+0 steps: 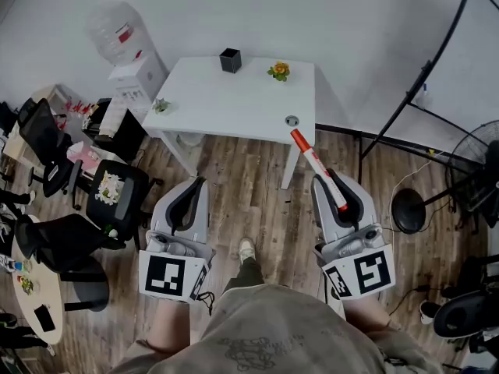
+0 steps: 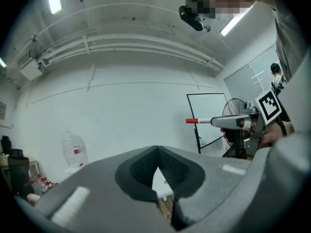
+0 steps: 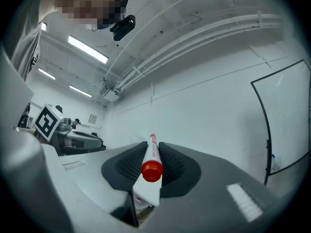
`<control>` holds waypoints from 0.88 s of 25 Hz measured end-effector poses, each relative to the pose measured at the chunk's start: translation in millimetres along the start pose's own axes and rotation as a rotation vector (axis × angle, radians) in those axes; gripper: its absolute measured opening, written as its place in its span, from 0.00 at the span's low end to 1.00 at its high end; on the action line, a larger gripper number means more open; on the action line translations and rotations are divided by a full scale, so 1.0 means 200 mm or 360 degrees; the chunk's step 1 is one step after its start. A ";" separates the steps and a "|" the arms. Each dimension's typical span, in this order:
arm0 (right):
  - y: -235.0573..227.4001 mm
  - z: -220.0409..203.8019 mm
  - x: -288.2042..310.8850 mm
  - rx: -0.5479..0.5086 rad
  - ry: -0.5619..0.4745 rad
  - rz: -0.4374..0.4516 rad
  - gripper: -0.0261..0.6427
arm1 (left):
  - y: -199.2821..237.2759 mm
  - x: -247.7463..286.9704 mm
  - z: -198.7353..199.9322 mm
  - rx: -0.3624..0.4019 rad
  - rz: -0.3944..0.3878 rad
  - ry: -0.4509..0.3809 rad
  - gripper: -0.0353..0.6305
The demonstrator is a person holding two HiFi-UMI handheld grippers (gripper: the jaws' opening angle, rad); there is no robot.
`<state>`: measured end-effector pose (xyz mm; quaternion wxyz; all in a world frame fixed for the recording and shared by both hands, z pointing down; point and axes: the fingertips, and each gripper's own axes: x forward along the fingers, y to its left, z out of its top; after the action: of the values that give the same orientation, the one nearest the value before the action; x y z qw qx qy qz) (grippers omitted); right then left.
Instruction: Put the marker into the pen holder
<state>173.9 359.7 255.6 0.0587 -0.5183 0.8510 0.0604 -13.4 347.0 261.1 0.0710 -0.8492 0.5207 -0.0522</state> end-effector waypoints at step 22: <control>-0.04 -0.19 1.10 -0.0081 0.0100 -0.0019 0.19 | 0.92 0.71 -0.22 -0.0014 -0.0017 0.0041 0.05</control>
<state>79.1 157.8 258.0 0.0191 -0.5262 0.8476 0.0652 -118.0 134.3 273.3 0.0602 -0.8516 0.5172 -0.0613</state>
